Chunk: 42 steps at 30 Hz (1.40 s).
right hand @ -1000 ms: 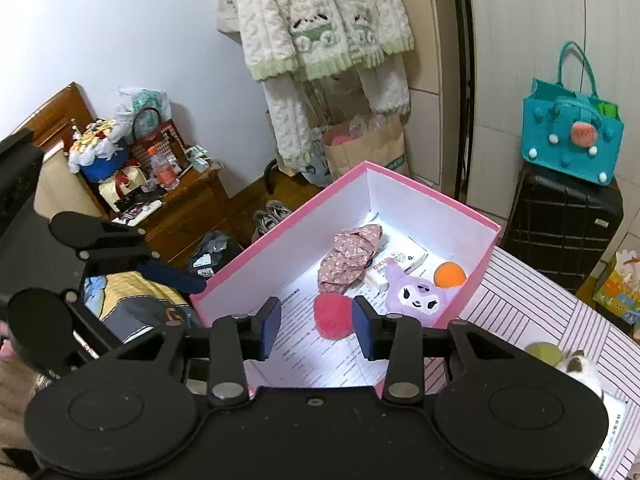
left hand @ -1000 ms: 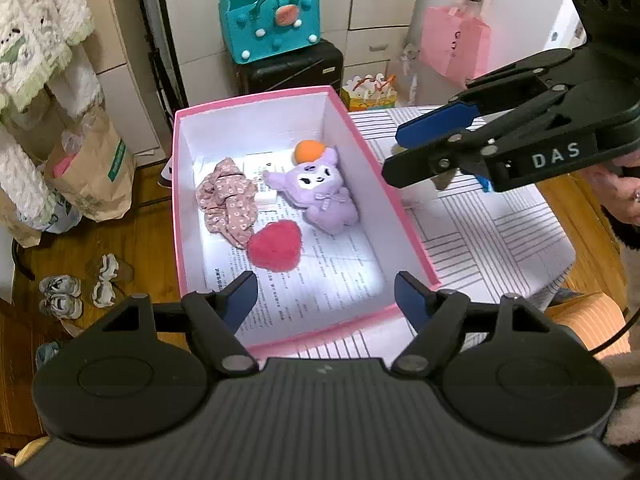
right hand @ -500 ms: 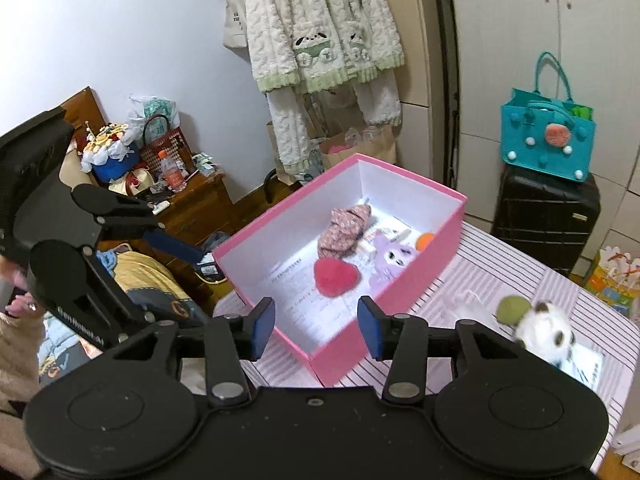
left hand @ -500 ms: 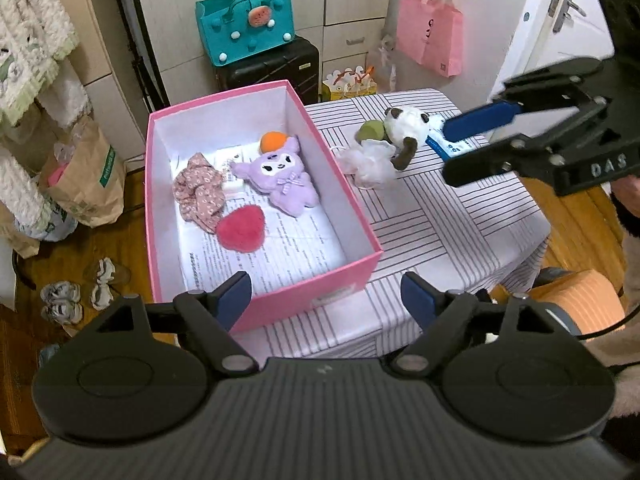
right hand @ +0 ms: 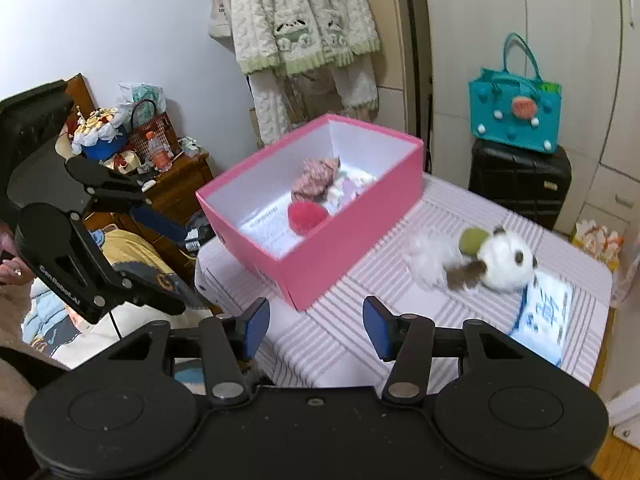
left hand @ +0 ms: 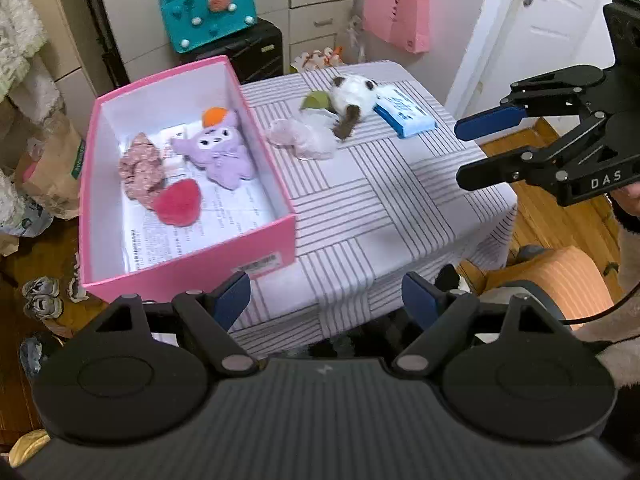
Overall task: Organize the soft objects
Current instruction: 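Withdraw both tools from the box toward the wet-wipes pack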
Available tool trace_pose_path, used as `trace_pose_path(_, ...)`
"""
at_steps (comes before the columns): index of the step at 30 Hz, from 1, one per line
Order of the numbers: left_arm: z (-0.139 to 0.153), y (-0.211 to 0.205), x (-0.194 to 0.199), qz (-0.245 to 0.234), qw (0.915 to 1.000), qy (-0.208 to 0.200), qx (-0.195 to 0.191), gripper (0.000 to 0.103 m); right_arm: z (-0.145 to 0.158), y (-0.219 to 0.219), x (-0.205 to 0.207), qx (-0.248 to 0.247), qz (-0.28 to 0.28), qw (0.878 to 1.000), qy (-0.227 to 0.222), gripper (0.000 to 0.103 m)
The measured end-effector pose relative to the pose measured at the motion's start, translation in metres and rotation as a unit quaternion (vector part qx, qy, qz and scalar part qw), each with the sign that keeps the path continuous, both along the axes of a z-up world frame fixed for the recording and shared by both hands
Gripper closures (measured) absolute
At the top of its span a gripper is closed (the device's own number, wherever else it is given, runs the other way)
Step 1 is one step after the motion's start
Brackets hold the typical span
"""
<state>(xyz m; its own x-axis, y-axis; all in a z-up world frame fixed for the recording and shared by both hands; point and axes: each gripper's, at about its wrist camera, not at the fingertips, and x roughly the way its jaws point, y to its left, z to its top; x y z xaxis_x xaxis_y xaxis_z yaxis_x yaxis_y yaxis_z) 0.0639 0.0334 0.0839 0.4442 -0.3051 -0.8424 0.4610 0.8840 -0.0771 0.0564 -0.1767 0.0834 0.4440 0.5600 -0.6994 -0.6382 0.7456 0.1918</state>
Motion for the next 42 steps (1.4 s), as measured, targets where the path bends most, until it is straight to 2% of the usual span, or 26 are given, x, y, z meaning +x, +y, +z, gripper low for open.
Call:
trace_pose_path(7,-0.011,-0.026,-0.006,-0.019,0.9998,0.011,0.003,0.020,-0.025,-0.019,-0.015,-0.009,-0.002,1.000,0.022,0.045)
trace_pose_path(13,-0.025,-0.043,-0.005,-0.027,0.9993,0.025,-0.004,0.020,-0.044,-0.038,-0.021,-0.004,-0.008,1.000,0.024,0.043)
trace_pose_path(18,-0.028,-0.061,-0.003,-0.048,0.9988,0.004,-0.004,0.020,-0.060,-0.055,-0.021,-0.003,-0.021,1.000,0.019,0.041)
trace_pose_path(30,-0.032,-0.108,0.028,-0.086,0.9955,-0.012,-0.039,0.020,-0.082,-0.093,-0.007,0.004,-0.038,0.999,0.004,0.038)
trace_pose_path(36,-0.039,-0.133,0.049,-0.097,0.9937,-0.019,-0.053,0.020,-0.097,-0.114,0.009,0.015,-0.072,0.997,-0.002,0.038)
trace_pose_path(42,-0.051,-0.154,0.067,-0.104,0.9916,-0.030,-0.072,0.020,-0.121,-0.133,0.022,0.033,-0.121,0.991,-0.039,0.037)
